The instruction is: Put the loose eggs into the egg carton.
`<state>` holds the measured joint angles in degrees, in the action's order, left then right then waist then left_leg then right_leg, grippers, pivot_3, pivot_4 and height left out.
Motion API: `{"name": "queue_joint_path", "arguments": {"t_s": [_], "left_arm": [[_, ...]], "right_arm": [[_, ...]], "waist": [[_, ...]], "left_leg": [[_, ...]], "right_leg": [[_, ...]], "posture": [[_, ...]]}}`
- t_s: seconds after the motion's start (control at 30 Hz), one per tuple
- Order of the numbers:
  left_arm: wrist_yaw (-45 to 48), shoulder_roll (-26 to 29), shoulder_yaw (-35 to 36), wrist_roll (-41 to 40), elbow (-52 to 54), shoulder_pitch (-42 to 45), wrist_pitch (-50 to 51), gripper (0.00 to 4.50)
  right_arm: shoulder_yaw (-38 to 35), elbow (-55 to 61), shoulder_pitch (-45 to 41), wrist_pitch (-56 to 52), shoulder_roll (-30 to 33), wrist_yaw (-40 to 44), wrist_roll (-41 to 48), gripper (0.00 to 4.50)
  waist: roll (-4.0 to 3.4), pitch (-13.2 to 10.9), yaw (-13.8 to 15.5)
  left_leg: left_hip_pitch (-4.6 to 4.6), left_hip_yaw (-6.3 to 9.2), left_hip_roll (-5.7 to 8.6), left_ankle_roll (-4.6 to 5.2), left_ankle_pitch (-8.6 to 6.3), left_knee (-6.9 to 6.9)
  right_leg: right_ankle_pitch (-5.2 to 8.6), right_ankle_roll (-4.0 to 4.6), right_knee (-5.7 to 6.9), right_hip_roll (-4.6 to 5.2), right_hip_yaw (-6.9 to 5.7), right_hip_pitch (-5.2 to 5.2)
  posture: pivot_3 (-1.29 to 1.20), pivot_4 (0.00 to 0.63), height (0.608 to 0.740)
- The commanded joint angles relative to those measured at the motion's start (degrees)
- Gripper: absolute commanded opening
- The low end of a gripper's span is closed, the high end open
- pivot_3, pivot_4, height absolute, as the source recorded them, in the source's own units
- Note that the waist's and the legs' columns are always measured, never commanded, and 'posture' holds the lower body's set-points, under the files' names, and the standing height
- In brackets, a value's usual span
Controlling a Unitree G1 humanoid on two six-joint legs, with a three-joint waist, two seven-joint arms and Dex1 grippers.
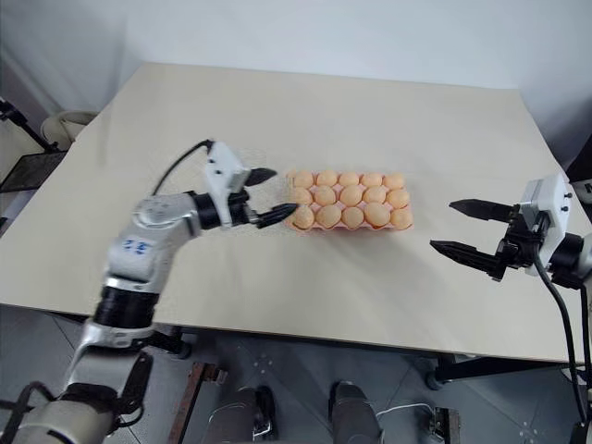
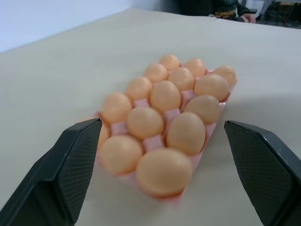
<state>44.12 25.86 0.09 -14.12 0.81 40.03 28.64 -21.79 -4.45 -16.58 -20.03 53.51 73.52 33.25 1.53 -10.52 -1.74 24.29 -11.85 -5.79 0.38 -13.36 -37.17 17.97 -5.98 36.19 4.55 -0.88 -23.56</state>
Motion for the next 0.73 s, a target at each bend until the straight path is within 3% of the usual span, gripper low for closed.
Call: {"name": "queue_joint_path", "arguments": {"t_s": [0.03,0.37,0.73], "left_arm": [[6.2,6.4,3.9,-3.1,3.8,-3.2,-3.1,4.44],[21.7,22.9,10.1,-9.7,5.1,-15.5,-4.8,4.44],[23.0,25.9,11.2,-7.8,-3.2,-11.2,-13.2,4.44]], "right_arm": [[-1.2,-0.3,-1.0,1.7,0.8,0.8,0.6,4.5],[-0.2,-3.6,-3.1,3.5,1.2,2.0,-0.4,4.5],[2.1,-6.2,-6.4,4.1,0.8,3.0,-1.3,4.5]], "waist": [[-0.01,0.0,0.0],[-0.02,0.0,-0.2],[-0.04,0.0,-0.4]], "left_leg": [[0.0,0.0,0.0,-0.01,-0.01,0.0],[-0.03,-0.09,0.01,-0.21,-0.21,0.09],[-0.02,-0.12,-0.01,-0.14,-0.27,0.14]], "right_leg": [[0.0,0.0,0.0,0.01,0.01,0.0],[0.05,0.09,-0.03,0.14,0.03,-0.03],[0.13,0.25,-0.03,0.24,0.02,-0.09]], "posture": [[0.0,0.15,0.74],[0.0,0.15,0.74],[0.0,0.15,0.74]]}}
